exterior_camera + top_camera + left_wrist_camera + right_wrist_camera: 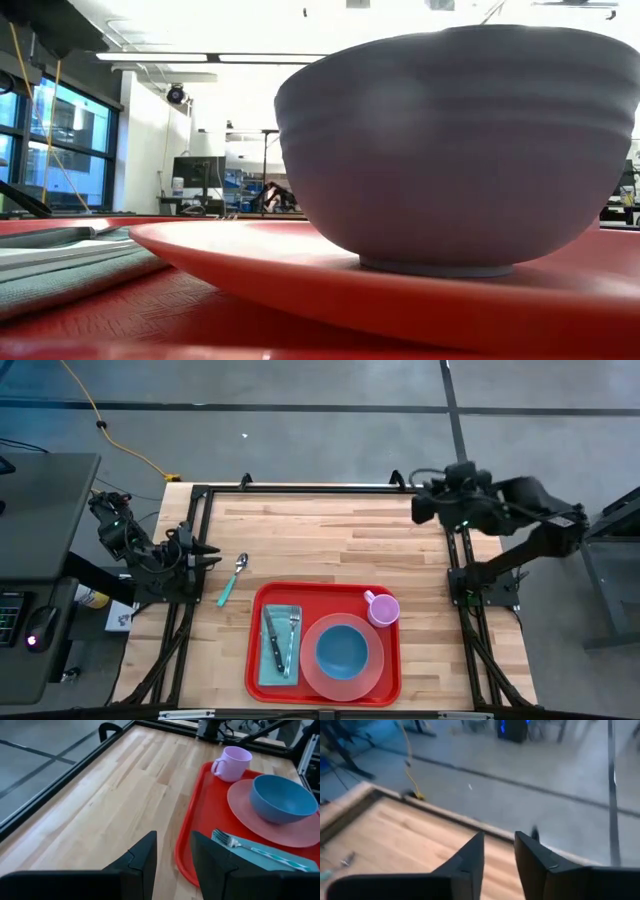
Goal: Set up tray
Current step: Put the black knife on the blue napkin to the left of the blue patterned fork
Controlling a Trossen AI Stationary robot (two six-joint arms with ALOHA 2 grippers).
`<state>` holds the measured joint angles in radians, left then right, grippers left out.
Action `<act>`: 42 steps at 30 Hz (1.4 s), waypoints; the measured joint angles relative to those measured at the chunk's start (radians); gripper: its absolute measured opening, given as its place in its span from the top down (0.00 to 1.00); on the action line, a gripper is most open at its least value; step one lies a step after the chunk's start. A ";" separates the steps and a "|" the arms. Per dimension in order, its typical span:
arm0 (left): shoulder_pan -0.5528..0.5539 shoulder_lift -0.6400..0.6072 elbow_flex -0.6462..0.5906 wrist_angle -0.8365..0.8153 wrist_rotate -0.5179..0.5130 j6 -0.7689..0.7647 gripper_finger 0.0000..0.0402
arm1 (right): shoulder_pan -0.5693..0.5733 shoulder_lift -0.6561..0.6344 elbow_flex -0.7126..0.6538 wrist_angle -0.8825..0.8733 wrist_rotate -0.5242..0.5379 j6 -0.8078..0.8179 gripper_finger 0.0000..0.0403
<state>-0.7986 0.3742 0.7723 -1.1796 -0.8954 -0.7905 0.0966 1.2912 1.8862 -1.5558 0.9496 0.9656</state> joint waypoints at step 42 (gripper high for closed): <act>0.041 0.567 -0.378 0.992 0.155 -0.994 0.63 | -0.151 -0.776 -0.928 0.479 -0.234 -0.508 1.00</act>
<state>-0.7581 0.9407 0.3946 -0.1875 -0.7407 -1.7848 -0.0544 0.5148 0.9581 -1.0770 0.7155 0.4578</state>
